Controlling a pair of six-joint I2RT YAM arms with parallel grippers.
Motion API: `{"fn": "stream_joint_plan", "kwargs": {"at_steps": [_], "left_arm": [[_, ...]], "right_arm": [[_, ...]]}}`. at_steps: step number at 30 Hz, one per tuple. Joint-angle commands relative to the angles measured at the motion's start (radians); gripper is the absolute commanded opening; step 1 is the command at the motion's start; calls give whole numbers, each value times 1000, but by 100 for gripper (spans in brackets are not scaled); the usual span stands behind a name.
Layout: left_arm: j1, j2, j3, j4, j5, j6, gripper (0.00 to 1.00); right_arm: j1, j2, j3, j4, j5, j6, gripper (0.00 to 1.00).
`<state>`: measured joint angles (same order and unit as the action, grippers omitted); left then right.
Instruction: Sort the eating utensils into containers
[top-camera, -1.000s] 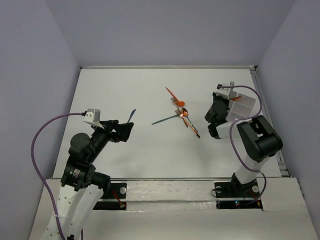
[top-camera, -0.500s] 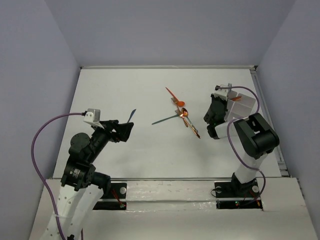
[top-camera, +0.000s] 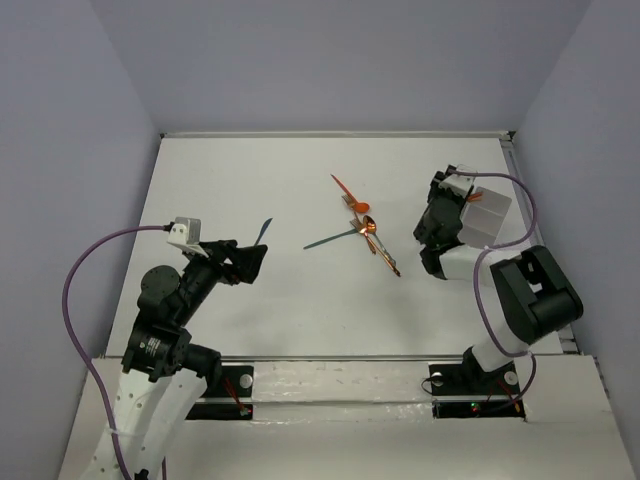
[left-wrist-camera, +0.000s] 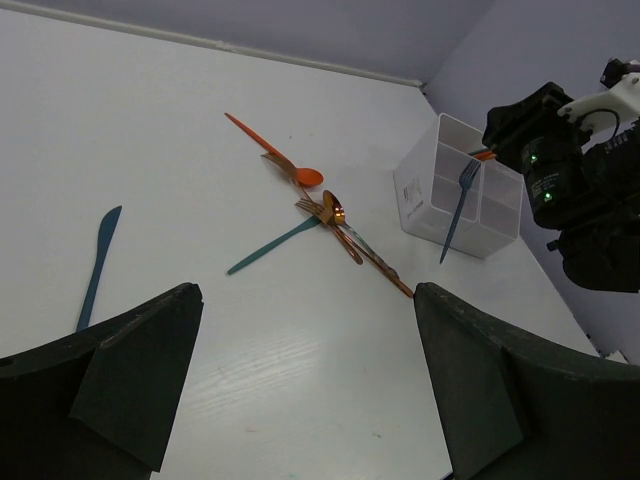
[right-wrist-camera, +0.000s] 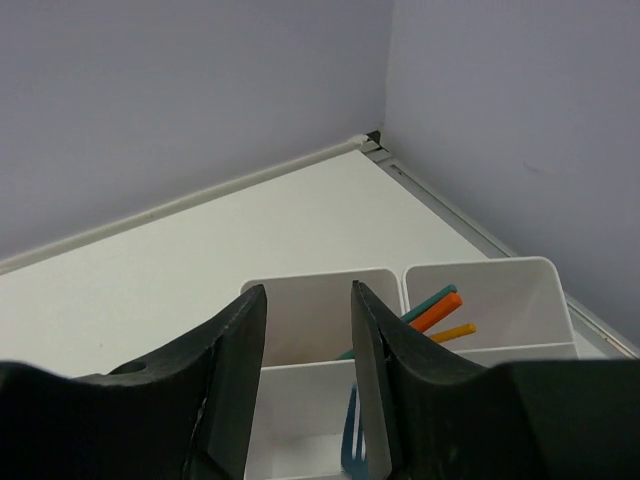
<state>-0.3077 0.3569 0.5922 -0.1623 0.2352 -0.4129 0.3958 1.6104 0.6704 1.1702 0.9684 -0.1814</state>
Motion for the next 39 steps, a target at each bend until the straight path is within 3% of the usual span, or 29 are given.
{"fn": "stream_joint_plan", "kwargs": {"at_steps": [1,4,6,7,11,13,15,19,26,39], "left_arm": [[-5,4,35,41,7,6,99],[-5,4,35,43,7,6,99],[-5,4,35,43,7,6,99],[-5,4,35,43,7,6,99],[-5,7,35,43,9,5,99],[-5,8,32,46,18,5,99],[-5,10,31,49,21,6,99],[-5,7,29,58,36,2,99],[-24,-22,29,55,36,-1,99],[-64,-62,31,47,9,-3,99]], "right_arm": [[9,-128,31,-261,-55,180,46],[9,-167,21,-288,-79,221,45],[9,-170,81,-450,-102,267,45],[9,-176,118,-683,-129,310,44],[20,-211,274,-1262,-345,592,39],[20,-247,265,-1406,-528,674,39],[20,-303,239,-1486,-678,695,46],[20,-371,177,-1624,-773,733,54],[20,-351,98,-1735,-859,790,55],[20,-165,80,-1661,-858,807,51]]}}
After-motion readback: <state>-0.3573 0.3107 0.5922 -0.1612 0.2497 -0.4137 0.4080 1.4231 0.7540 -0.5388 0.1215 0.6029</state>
